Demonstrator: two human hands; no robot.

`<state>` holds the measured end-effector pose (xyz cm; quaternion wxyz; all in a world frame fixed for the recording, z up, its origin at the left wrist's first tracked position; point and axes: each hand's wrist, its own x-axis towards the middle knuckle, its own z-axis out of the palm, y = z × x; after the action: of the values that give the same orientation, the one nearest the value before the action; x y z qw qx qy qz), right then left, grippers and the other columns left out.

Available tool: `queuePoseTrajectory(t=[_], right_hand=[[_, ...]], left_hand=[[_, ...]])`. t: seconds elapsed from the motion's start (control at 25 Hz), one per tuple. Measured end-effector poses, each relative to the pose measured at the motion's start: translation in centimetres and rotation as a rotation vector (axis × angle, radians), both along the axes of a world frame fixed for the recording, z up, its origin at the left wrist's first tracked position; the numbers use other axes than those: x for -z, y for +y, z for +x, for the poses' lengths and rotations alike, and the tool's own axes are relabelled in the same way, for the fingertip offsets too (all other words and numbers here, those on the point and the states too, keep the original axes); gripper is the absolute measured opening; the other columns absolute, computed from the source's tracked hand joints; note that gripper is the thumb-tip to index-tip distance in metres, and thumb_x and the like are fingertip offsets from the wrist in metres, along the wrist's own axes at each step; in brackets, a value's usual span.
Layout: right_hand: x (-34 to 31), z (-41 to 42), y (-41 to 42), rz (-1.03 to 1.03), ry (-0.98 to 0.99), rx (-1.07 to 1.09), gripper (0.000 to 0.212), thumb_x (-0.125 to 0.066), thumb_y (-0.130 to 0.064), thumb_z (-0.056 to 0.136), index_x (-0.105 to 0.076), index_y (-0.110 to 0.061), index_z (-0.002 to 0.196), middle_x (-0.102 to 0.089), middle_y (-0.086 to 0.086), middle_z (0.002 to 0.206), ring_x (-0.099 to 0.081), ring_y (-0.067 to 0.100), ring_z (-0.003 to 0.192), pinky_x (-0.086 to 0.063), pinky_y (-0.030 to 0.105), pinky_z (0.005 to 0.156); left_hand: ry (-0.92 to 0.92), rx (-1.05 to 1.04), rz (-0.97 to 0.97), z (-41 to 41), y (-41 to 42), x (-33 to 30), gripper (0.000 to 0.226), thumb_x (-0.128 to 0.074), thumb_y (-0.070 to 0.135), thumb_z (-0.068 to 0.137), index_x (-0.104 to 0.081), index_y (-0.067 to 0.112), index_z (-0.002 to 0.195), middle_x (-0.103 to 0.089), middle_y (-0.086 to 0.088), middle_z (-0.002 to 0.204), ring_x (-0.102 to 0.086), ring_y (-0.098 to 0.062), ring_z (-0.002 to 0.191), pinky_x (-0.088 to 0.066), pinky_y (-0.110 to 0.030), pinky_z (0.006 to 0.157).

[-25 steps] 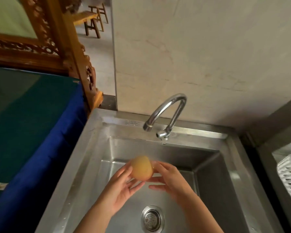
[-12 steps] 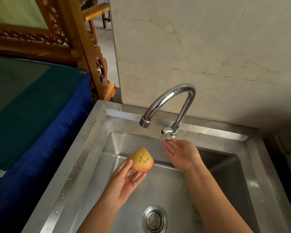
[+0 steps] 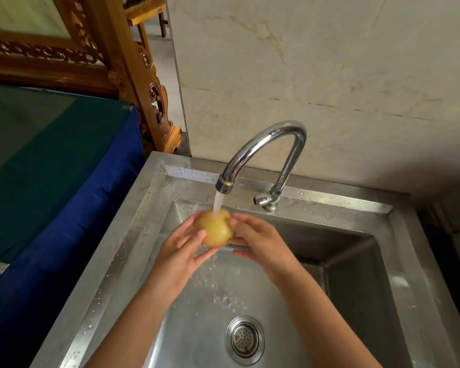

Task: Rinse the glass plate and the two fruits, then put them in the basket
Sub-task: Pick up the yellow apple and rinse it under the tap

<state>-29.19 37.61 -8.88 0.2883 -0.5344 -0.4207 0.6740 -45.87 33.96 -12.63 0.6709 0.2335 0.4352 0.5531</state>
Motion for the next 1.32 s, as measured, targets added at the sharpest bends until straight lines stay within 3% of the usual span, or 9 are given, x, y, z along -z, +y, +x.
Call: queuePoseTrajectory(t=[0.24,0.36,0.44,0.56,0.68,0.96,1.04,1.2,1.32], right_hand=[[0.1,-1.5,-0.5,0.146,0.211,0.05,0.026,-0.07,-0.009,0.078,-0.066,-0.026,0.098,-0.07,0.002,0.1,-0.067,0.012,0.088,-0.054,0.024,0.081],[0.3,-2.6,-1.6,0.472,-0.176,0.084,0.049,-0.076,-0.012,0.068,-0.058,-0.044,0.099,-0.06,-0.016,0.106,-0.06,-0.005,0.093,-0.05,0.011,0.08],[0.7,-3.0,-2.2,0.626,-0.222,0.073,0.054,-0.076,-0.012,0.068,-0.055,-0.046,0.103,-0.057,-0.018,0.107,-0.057,-0.002,0.101,-0.049,0.012,0.088],[0.9,-2.3,-2.2,0.383,0.01,0.173,0.048,-0.072,-0.011,0.075,-0.058,-0.03,0.117,-0.064,-0.003,0.115,-0.061,0.009,0.109,-0.051,0.03,0.096],[0.7,-1.3,-1.7,0.167,0.26,0.026,0.039,-0.067,-0.003,0.08,-0.063,-0.017,0.116,-0.071,0.008,0.109,-0.067,0.021,0.103,-0.054,0.035,0.092],[0.3,-1.4,-1.3,0.53,-0.109,0.074,0.052,-0.073,0.001,0.071,-0.063,-0.039,0.102,-0.07,-0.018,0.101,-0.065,-0.001,0.1,-0.051,0.011,0.083],[0.3,-0.9,-0.9,0.532,-0.125,0.072,0.042,-0.071,-0.003,0.075,-0.064,-0.036,0.101,-0.071,-0.017,0.1,-0.066,-0.002,0.096,-0.051,0.011,0.082],[0.1,0.9,1.7,0.23,-0.119,0.412,0.014,-0.068,-0.025,0.08,-0.065,-0.02,0.093,-0.073,0.002,0.095,-0.069,0.011,0.08,-0.055,0.026,0.076],[0.8,1.3,4.6,0.053,-0.287,0.519,0.03,-0.069,-0.038,0.077,-0.056,-0.017,0.093,-0.067,0.0,0.089,-0.068,0.014,0.078,-0.049,0.029,0.068]], left_hand=[[0.365,0.112,0.047,-2.2,0.5,-3.2,0.05,-0.07,0.027,0.073,-0.057,0.034,0.121,-0.062,0.005,0.123,-0.064,-0.013,0.108,-0.058,-0.026,0.076],[0.34,0.142,-0.045,-1.4,0.3,-3.9,0.024,-0.068,0.041,0.072,-0.067,0.045,0.096,-0.066,0.002,0.113,-0.067,-0.011,0.098,-0.059,-0.029,0.069],[0.32,0.05,-0.056,-0.7,0.2,-3.7,0.019,-0.07,0.028,0.077,-0.067,0.037,0.093,-0.069,-0.006,0.107,-0.071,-0.009,0.085,-0.058,-0.027,0.065],[0.271,-0.042,-0.021,-0.1,-0.1,-3.3,0.037,-0.069,0.007,0.078,-0.061,0.026,0.108,-0.065,-0.008,0.115,-0.071,-0.01,0.09,-0.059,-0.027,0.068],[0.301,0.051,0.075,-0.8,-0.5,-3.0,0.065,-0.074,0.011,0.066,-0.051,0.024,0.125,-0.06,-0.003,0.126,-0.063,-0.017,0.112,-0.054,-0.037,0.089],[0.701,0.178,0.221,-1.6,0.7,-2.8,0.064,-0.075,0.009,0.069,-0.049,0.037,0.122,-0.055,0.008,0.13,-0.06,-0.01,0.114,-0.051,-0.025,0.091],[0.443,0.139,0.092,-0.8,0.6,-2.6,0.058,-0.076,0.012,0.069,-0.054,0.036,0.118,-0.061,0.0,0.126,-0.066,-0.018,0.106,-0.057,-0.029,0.082],[-0.486,-0.057,-0.352,0.9,0.6,-2.4,0.052,-0.068,0.02,0.066,-0.059,0.007,0.115,-0.06,-0.026,0.122,-0.072,-0.035,0.088,-0.061,-0.033,0.066],[-0.651,-0.09,-0.48,1.4,0.5,-2.5,0.061,-0.069,0.024,0.066,-0.055,-0.002,0.12,-0.064,-0.03,0.112,-0.073,-0.035,0.077,-0.061,-0.037,0.06]])
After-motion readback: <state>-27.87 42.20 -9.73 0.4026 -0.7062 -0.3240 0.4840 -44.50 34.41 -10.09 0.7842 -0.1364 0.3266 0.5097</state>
